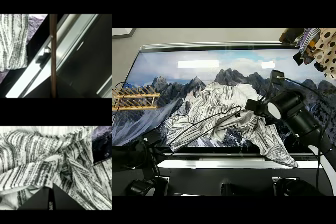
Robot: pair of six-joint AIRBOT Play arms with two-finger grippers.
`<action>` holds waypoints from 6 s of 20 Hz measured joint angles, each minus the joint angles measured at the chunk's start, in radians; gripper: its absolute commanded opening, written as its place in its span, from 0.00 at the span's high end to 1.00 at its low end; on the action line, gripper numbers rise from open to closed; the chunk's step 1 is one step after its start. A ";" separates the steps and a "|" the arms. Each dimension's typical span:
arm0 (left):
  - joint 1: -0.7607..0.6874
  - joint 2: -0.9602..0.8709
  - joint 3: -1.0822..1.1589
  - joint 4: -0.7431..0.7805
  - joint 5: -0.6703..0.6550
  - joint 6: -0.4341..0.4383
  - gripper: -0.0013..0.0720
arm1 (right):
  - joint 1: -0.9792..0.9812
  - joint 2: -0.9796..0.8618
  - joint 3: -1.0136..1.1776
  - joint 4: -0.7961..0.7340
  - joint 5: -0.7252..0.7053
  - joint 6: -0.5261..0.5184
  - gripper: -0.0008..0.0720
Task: Fold the clothes and pants, and hang the long-sleeved shirts on hangers.
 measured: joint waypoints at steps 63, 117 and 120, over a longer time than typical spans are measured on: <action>-0.335 -0.843 0.327 -0.235 0.496 0.138 0.96 | 0.000 0.077 0.156 0.290 0.162 -0.253 0.51; -0.064 -0.521 0.007 -0.287 0.632 -0.529 0.01 | -0.241 -0.140 0.248 0.512 0.285 -1.735 0.96; -0.230 -0.500 -0.107 -0.351 0.848 -0.554 0.02 | -0.241 -0.139 0.248 0.503 0.262 -1.624 0.96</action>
